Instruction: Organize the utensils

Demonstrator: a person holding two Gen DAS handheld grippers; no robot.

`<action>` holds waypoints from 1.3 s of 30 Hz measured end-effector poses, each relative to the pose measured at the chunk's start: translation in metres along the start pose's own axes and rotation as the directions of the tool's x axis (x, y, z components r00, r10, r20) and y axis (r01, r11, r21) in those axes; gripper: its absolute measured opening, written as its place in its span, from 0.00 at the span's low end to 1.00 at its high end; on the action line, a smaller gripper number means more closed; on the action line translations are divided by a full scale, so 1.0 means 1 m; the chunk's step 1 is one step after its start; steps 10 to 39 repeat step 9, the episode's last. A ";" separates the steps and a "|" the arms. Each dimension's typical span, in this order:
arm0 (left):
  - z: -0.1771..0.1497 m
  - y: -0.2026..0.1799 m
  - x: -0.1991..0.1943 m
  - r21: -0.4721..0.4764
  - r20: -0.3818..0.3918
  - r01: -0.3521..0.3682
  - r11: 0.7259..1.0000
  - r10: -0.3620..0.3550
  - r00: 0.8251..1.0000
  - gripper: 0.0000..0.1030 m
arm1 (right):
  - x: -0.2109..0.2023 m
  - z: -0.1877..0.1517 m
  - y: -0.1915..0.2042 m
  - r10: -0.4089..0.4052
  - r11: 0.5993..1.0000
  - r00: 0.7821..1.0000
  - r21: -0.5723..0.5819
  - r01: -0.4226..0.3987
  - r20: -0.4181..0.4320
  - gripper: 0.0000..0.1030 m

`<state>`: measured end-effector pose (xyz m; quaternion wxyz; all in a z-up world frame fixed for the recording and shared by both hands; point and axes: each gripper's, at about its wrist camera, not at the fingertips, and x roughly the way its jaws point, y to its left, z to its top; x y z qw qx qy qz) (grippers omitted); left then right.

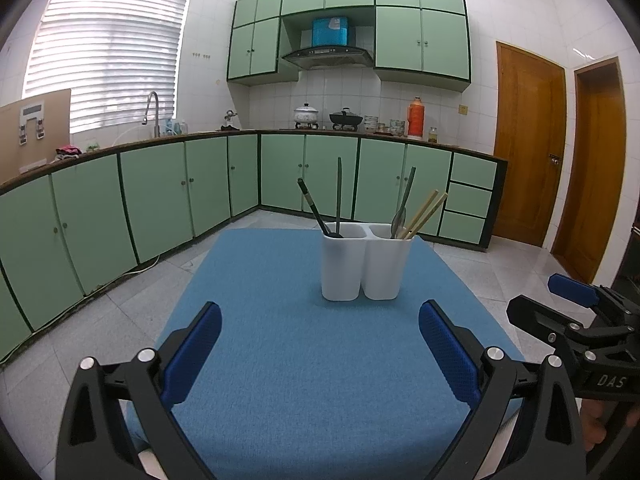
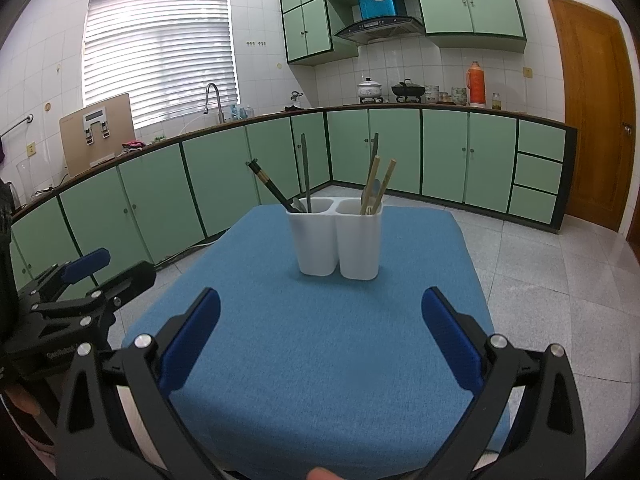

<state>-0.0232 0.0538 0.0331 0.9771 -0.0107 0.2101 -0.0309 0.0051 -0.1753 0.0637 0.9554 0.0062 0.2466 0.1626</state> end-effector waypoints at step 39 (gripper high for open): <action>0.000 0.002 0.001 -0.006 -0.002 -0.001 1.000 0.001 1.000 0.94 | 0.001 -0.001 0.000 -0.001 1.000 1.000 0.002 0.001 -0.001 0.95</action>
